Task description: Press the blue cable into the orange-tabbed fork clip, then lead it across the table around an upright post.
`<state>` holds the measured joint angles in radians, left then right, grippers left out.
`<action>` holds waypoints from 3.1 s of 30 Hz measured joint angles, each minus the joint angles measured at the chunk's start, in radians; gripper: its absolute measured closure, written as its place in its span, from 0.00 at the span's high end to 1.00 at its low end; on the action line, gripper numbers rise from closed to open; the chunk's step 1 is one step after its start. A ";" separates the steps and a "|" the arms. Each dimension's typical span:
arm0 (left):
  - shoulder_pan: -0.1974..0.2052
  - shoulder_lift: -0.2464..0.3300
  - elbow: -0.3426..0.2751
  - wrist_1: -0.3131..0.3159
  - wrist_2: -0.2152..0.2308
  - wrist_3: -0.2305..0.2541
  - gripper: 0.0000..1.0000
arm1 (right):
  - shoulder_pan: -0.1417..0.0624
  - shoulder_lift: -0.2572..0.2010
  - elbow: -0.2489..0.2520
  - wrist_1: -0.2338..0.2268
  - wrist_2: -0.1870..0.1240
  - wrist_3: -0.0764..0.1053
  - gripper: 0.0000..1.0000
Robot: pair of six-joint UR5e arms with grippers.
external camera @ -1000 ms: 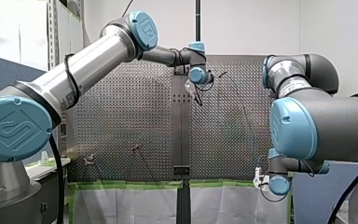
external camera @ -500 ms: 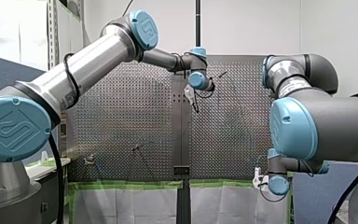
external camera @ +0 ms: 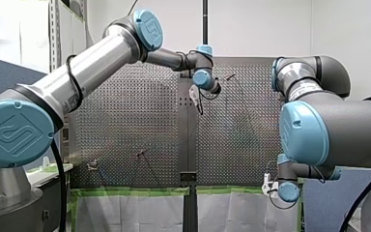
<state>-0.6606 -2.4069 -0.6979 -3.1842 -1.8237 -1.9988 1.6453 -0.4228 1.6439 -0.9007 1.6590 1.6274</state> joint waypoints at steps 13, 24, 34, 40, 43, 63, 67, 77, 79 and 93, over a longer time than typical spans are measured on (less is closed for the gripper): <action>-0.011 0.037 0.000 -0.029 0.033 -0.003 0.98 | 0.000 0.000 0.000 -0.003 -0.001 0.000 0.00; -0.027 0.083 0.000 -0.099 0.105 0.011 0.98 | 0.000 0.000 0.000 -0.003 -0.001 0.000 0.00; -0.056 0.124 0.000 -0.183 0.120 0.085 0.98 | 0.000 0.000 0.000 0.002 -0.001 0.000 0.00; -0.068 0.126 0.000 -0.244 0.124 0.146 0.98 | 0.002 0.000 0.000 0.004 -0.001 -0.001 0.00; -0.071 0.128 0.001 -0.274 0.124 0.176 0.98 | 0.003 0.000 0.000 0.006 -0.001 -0.001 0.00; -0.079 0.143 0.028 -0.408 0.112 0.337 0.98 | 0.005 0.000 0.000 0.012 -0.001 -0.004 0.00; -0.080 0.144 0.054 -0.397 0.103 0.325 0.98 | 0.005 0.000 0.000 0.012 -0.001 -0.004 0.00; -0.082 0.144 0.073 -0.389 0.096 0.308 0.98 | 0.006 0.000 0.000 0.015 0.000 -0.004 0.00; -0.082 0.144 0.073 -0.389 0.096 0.308 0.98 | 0.006 0.000 0.000 0.015 0.001 -0.005 0.00; -0.082 0.144 0.073 -0.390 0.094 0.299 0.98 | 0.008 0.000 0.000 0.015 0.002 -0.006 0.00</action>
<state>-0.7428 -2.2631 -0.6253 -3.5746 -1.7297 -1.6997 1.6531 -0.4228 1.6439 -0.8855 1.6610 1.6217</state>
